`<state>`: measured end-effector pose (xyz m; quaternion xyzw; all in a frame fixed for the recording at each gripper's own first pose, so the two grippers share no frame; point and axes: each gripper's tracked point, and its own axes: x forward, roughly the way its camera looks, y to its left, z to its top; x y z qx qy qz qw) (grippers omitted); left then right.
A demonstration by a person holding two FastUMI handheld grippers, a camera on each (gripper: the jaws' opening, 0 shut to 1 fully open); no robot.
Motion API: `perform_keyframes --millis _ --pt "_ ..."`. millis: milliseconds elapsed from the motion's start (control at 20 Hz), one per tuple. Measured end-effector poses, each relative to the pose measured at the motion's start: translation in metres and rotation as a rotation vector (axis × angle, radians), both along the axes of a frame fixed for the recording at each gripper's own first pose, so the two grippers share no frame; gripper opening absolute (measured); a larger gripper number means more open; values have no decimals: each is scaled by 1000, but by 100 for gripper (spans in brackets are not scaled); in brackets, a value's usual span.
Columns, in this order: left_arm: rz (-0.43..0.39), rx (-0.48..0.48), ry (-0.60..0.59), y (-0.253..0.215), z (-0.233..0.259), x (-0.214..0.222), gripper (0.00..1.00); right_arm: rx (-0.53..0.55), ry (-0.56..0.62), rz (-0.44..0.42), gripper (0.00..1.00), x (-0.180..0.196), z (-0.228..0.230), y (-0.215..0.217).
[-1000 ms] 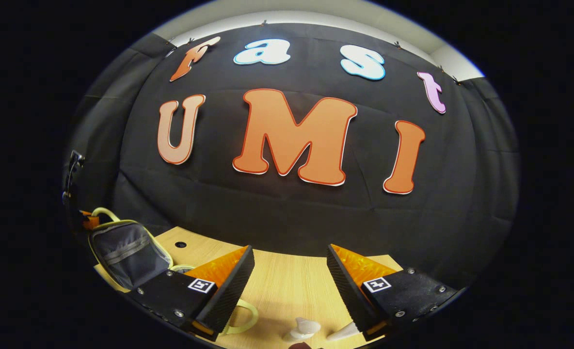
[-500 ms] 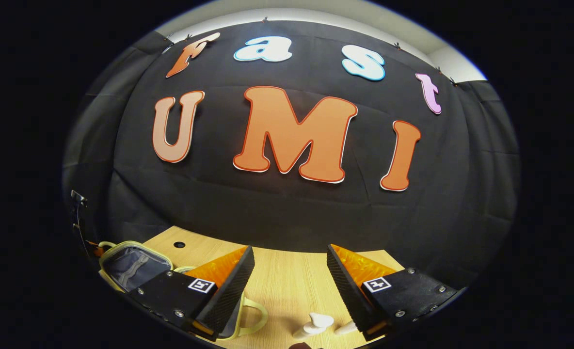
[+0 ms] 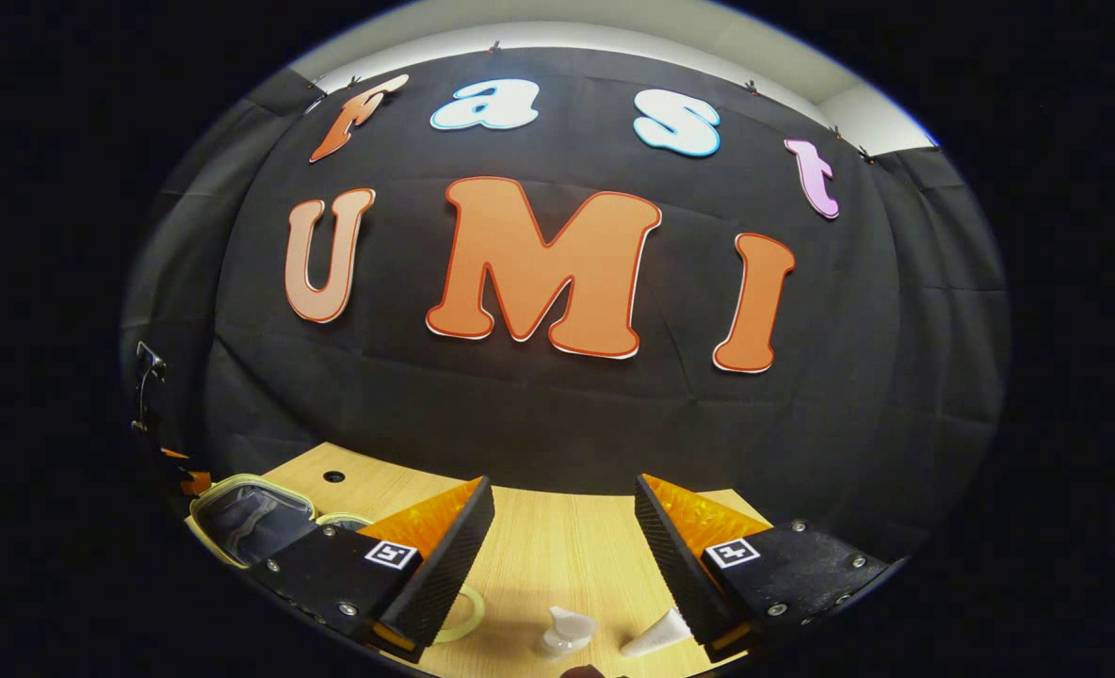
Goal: First open the suitcase, pack the skin care products into it, and then close the suitcase.
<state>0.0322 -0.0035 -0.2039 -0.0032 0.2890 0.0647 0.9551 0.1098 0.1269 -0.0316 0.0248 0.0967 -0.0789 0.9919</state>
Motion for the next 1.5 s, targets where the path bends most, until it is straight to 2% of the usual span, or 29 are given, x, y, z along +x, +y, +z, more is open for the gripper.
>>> perform_keyframes --millis 100,200,250,400,650,800,1150,1500 --pt "-37 25 -53 -36 20 7 82 -2 0 -7 95 -7 -6 -16" --pt "-78 -11 -69 -75 30 6 87 11 -3 -16 95 -13 -11 -30" --pt "-94 -31 -76 -90 33 4 93 17 -1 -21 95 -16 -14 -36" --pt "-133 -43 -133 -143 59 4 97 17 17 -35 95 -29 -28 -57" --pt "-302 -43 -227 -250 95 -5 97 17 69 -37 96 -46 -59 -88" --pt "-412 -32 -234 -319 98 -19 96 28 101 -21 96 -56 -78 -96" --pt "-643 -10 -158 -439 56 -64 96 58 182 66 95 -72 -128 -98" --pt "-706 0 -54 -501 -4 -86 96 69 221 146 96 -79 -163 -101"
